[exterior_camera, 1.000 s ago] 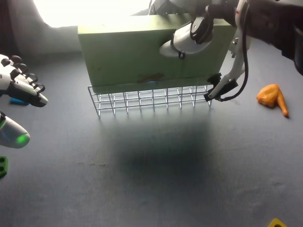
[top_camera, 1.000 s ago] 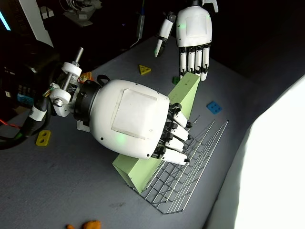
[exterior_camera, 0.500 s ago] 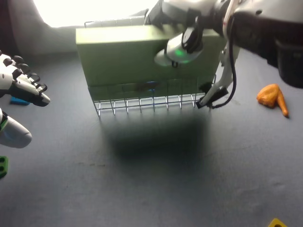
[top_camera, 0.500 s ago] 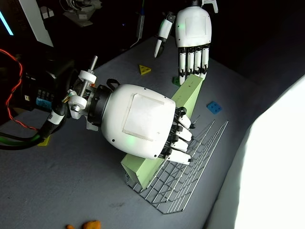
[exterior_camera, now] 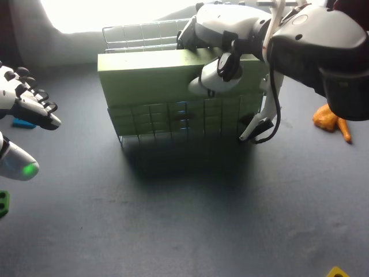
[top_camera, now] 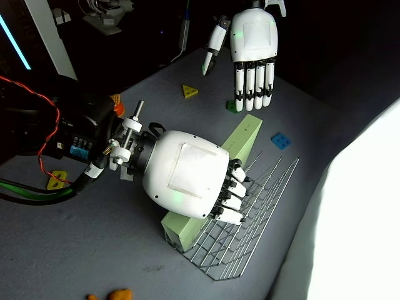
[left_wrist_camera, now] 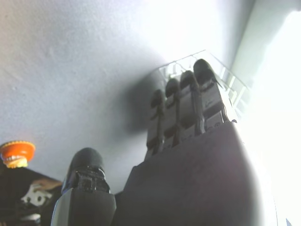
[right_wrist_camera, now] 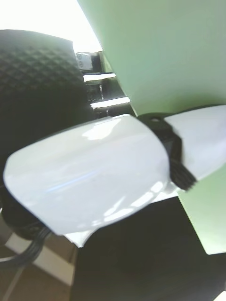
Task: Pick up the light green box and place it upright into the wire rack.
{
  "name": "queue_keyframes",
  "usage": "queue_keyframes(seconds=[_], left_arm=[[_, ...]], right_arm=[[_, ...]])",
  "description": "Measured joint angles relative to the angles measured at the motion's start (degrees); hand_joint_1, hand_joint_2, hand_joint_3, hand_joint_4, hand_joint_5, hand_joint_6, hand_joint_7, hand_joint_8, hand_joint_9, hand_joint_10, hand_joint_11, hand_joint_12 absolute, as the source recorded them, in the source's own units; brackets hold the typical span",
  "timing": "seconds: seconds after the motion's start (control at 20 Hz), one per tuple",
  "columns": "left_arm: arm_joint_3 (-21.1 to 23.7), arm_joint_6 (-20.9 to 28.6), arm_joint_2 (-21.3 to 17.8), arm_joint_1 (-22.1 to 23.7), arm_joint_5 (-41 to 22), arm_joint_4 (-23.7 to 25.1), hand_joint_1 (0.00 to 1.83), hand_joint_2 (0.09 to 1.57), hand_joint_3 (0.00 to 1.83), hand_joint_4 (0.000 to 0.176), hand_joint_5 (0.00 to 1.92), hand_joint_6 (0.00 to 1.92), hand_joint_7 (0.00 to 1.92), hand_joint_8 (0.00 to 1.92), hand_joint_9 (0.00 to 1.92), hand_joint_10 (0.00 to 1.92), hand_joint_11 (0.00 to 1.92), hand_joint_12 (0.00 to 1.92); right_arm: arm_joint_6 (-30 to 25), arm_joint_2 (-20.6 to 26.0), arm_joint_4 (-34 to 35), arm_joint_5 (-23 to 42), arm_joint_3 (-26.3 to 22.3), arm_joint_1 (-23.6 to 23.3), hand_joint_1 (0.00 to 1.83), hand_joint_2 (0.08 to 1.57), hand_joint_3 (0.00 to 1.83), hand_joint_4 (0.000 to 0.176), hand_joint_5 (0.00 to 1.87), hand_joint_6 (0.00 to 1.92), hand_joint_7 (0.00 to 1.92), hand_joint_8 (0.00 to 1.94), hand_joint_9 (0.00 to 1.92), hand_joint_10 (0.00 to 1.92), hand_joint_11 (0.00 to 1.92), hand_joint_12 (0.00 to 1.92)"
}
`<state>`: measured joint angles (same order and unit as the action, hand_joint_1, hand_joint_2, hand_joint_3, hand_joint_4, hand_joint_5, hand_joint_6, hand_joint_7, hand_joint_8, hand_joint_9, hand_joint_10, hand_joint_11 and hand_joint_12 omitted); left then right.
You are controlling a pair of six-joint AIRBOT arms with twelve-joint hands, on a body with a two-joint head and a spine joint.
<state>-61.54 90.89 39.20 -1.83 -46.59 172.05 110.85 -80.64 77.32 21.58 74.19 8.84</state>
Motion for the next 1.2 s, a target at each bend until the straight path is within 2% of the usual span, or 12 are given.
queue_keyframes(seconds=[0.05,0.1,0.15,0.2,0.25,0.3,0.35,0.65,0.95,1.1,1.15,1.2], left_arm=[[0.0,0.0,0.0,0.0,0.0,0.0,0.0,1.18,0.0,0.0,0.18,0.0,0.16,0.0,0.12,0.0,0.0,0.28],[0.0,0.0,0.0,0.0,0.0,0.0,0.0,1.19,0.0,0.0,0.22,0.01,0.18,0.0,0.15,0.01,0.0,0.46],[0.0,0.0,0.0,0.0,0.0,0.0,0.0,1.19,0.0,0.0,0.21,0.0,0.18,0.0,0.15,0.01,0.0,0.46],[0.0,0.0,0.0,0.0,0.0,0.0,0.0,1.19,0.0,0.0,0.16,0.0,0.15,0.0,0.12,0.0,0.0,0.38],[0.0,0.0,0.1,0.0,0.0,0.0,0.0,1.19,0.0,0.0,0.15,0.0,0.15,0.0,0.12,0.0,0.0,0.37],[-0.1,0.0,0.3,0.0,0.0,0.0,0.0,1.19,0.0,0.0,0.15,0.0,0.15,0.0,0.12,0.0,0.0,0.37],[-0.1,0.0,0.3,0.0,0.0,0.0,0.0,1.18,0.0,0.0,0.19,0.01,0.18,0.01,0.14,0.01,0.0,0.42],[-0.1,0.0,0.3,0.0,0.0,0.0,0.0,1.18,0.0,0.0,0.19,0.0,0.17,0.0,0.14,0.0,0.0,0.4],[-0.1,0.0,0.3,0.0,0.0,0.0,0.0,1.18,0.0,0.0,0.2,0.0,0.19,0.0,0.16,0.0,0.0,0.46],[-0.1,0.0,0.3,0.0,0.0,0.0,0.0,1.18,0.0,0.0,0.22,0.01,0.21,0.01,0.18,0.01,0.0,0.49],[-0.1,0.0,0.3,0.0,0.0,0.0,0.0,1.18,0.0,0.0,0.21,0.0,0.19,0.0,0.16,0.01,0.0,0.43],[-0.1,0.0,0.3,0.0,0.0,0.0,0.0,1.18,0.0,0.0,0.21,0.0,0.19,0.0,0.15,0.01,0.0,0.42]], right_arm=[[0.0,-0.1,0.0,0.1,0.1,0.0,1.24,1.16,0.0,0.0,0.96,0.87,0.87,1.39,0.67,1.42,0.41,1.72],[0.0,-0.1,0.0,0.0,0.1,0.0,1.19,1.19,0.0,0.0,0.8,1.15,0.87,1.32,0.64,1.32,0.38,1.7],[0.0,-0.2,-0.3,0.1,0.1,0.0,1.1,1.22,0.0,0.0,0.77,1.27,0.73,0.96,0.54,1.2,0.3,1.65],[0.0,-0.2,-0.4,0.1,0.1,0.1,1.02,1.11,0.0,0.0,0.57,0.57,0.71,0.52,0.51,0.98,0.19,1.61],[-0.1,-0.2,-0.5,0.1,0.1,0.2,1.03,1.09,0.0,0.0,0.59,0.44,0.75,0.39,0.52,0.94,0.18,1.6],[-0.1,-0.2,-0.5,0.1,0.1,0.3,1.03,1.09,0.0,0.0,0.59,0.44,0.75,0.39,0.52,0.94,0.18,1.6],[-0.2,-0.2,-0.7,0.0,0.1,0.3,0.9,1.11,0.0,0.0,0.56,0.21,0.71,0.2,0.44,0.96,0.13,1.61],[-0.3,-0.1,-0.9,0.0,0.1,0.3,0.73,1.11,0.0,0.0,0.47,0.04,0.65,0.09,0.34,1.01,0.08,1.68],[-0.7,3.9,-1.2,-1.2,-3.0,-2.0,0.77,1.09,0.0,0.0,0.44,0.01,0.61,0.05,0.26,1.08,0.02,1.75],[-0.9,6.9,-6.8,-1.0,-6.4,-3.5,0.76,1.09,0.0,0.0,0.43,0.01,0.59,0.03,0.26,1.09,0.04,1.75],[-1.7,7.8,-8.7,-1.3,-7.2,-3.5,0.82,1.06,0.0,0.0,0.41,0.0,0.56,0.02,0.27,1.05,0.05,1.73],[-4.7,9.2,-13.6,-1.9,-8.3,-3.5,0.84,1.05,0.0,0.0,0.41,0.0,0.56,0.01,0.27,1.04,0.05,1.73]])
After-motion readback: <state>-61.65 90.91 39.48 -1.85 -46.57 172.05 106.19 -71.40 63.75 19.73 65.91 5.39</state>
